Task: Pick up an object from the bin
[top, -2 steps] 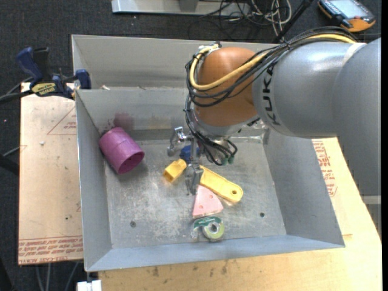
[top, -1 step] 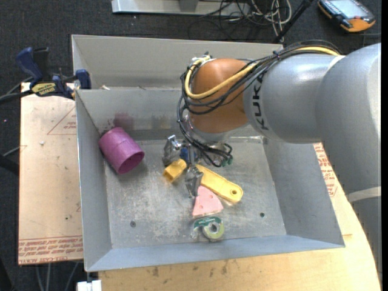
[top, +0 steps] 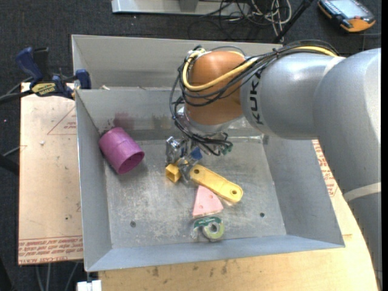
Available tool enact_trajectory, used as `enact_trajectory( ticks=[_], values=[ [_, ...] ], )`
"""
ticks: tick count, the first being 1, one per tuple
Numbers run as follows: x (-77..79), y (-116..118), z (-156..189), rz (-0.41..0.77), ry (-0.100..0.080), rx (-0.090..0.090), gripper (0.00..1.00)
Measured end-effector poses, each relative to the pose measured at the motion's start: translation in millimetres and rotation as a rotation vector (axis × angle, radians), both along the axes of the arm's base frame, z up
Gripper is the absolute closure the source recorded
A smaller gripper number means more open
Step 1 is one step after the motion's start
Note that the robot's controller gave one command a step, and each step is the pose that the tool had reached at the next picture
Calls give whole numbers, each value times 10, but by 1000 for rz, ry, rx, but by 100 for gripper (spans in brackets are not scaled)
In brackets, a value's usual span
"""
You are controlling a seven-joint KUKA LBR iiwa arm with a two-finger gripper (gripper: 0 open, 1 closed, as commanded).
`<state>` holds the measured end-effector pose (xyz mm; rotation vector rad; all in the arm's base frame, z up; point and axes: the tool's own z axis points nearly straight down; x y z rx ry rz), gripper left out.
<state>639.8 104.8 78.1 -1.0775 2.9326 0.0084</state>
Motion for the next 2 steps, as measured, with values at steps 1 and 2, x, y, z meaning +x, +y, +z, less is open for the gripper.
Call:
enact_trajectory(
  ticks=[1, 2],
  values=[
    [0, 0, 0, 0, 0, 0, 100],
    [-7, -1, 17, 0, 3, -2, 100]
  ],
)
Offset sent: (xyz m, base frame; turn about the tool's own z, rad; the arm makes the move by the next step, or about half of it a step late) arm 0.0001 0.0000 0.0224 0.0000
